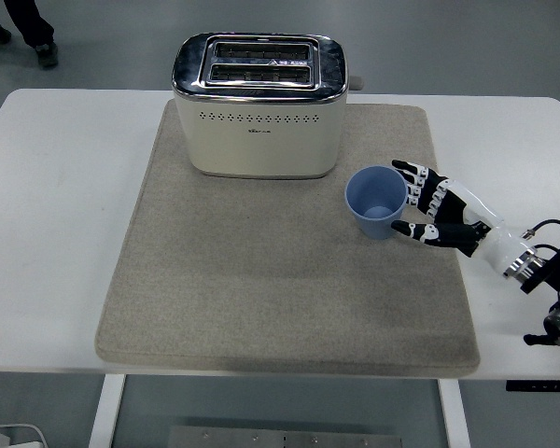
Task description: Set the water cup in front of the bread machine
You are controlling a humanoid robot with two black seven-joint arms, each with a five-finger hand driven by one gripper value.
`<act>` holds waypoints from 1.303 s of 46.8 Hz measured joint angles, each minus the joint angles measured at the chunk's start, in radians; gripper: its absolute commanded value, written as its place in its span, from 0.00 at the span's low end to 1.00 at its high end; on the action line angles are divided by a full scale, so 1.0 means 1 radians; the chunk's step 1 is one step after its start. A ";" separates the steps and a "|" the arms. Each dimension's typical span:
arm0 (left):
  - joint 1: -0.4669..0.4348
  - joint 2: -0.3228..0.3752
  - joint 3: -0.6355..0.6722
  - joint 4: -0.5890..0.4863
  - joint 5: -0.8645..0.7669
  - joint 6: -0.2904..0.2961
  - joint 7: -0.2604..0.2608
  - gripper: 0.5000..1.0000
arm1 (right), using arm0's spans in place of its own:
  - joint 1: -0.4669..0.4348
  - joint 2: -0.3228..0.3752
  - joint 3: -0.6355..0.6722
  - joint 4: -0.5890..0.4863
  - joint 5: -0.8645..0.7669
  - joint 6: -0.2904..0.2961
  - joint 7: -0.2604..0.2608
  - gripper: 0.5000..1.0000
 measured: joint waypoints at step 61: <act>0.005 0.000 0.000 -0.001 0.000 -0.002 0.000 1.00 | 0.033 0.156 -0.002 -0.150 0.003 0.002 -0.004 0.35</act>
